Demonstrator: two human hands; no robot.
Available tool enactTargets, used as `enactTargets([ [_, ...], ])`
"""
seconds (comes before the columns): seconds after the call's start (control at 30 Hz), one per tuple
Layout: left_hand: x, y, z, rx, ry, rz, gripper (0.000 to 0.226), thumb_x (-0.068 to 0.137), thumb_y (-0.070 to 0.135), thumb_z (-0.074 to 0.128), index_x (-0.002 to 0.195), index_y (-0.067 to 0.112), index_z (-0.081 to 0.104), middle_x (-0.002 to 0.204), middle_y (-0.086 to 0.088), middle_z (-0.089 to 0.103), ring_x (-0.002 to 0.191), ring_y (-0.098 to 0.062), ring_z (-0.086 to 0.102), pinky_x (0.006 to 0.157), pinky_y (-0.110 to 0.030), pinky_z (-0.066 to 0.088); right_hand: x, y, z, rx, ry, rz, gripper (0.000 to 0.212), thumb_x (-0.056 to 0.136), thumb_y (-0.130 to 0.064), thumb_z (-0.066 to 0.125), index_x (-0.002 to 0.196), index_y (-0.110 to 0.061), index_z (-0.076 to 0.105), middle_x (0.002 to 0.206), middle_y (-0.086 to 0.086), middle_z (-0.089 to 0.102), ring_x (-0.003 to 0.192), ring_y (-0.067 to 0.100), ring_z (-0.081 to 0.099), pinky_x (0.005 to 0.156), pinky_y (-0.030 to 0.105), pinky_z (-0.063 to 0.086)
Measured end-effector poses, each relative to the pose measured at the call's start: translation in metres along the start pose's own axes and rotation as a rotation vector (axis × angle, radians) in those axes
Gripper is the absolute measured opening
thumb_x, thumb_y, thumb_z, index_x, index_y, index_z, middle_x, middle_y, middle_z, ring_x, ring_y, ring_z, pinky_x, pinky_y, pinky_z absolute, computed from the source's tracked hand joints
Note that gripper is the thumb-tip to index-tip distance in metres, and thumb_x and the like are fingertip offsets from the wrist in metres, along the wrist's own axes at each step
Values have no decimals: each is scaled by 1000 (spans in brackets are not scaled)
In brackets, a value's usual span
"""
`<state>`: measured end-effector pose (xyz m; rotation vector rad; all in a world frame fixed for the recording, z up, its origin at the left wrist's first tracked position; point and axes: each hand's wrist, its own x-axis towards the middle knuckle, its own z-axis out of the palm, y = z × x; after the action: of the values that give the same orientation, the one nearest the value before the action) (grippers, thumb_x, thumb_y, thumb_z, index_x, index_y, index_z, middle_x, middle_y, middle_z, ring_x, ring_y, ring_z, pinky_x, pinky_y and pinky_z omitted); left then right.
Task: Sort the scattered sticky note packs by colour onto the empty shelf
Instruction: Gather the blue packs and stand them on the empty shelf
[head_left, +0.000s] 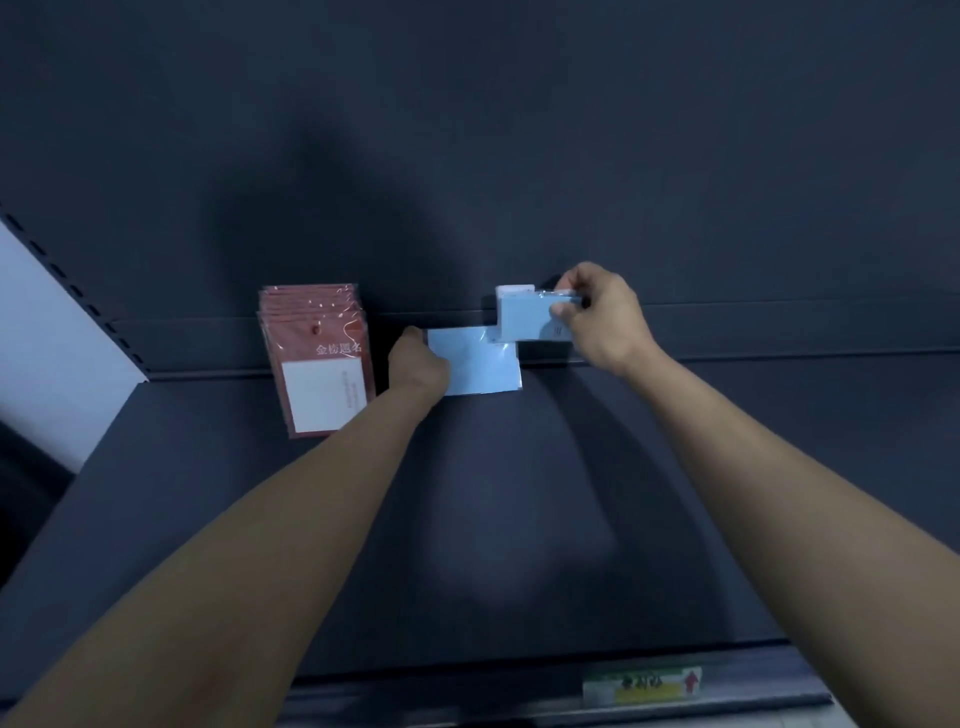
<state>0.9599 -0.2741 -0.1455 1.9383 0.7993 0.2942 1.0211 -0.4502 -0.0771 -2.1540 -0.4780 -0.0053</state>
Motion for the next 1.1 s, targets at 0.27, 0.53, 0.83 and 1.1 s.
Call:
enactTargets([
  [0.27,1,-5,-1,71,53,103,22,84,2,62,94,7,43,103,-19,62,95,-33,60,67,-26,39,8,15,26,-86,-164,21,11,86,-3,58,82,-13,54,69,-6,51,70,14,46,57,20,37],
  [0.53,-4,-7,-13,250,-4,172,37,80,1,63,109,0,40,107,-22,58,97,-37,59,80,-43,50,5,19,53,-155,-270,98,10,84,-6,62,85,-14,57,81,0,54,71,15,49,49,6,35],
  [0.83,-25,0,-40,398,-37,332,31,83,-8,45,113,-2,47,110,-19,56,98,-33,56,84,-43,49,3,8,74,-225,-255,159,12,78,-4,58,88,-10,55,94,8,56,65,18,49,51,22,41],
  [1.1,-42,7,-65,290,-44,395,25,88,-2,45,109,5,56,103,-13,62,94,-29,58,84,-39,49,-5,-4,81,-467,-122,107,36,87,-5,57,120,-1,43,123,20,44,107,40,52,79,34,41],
])
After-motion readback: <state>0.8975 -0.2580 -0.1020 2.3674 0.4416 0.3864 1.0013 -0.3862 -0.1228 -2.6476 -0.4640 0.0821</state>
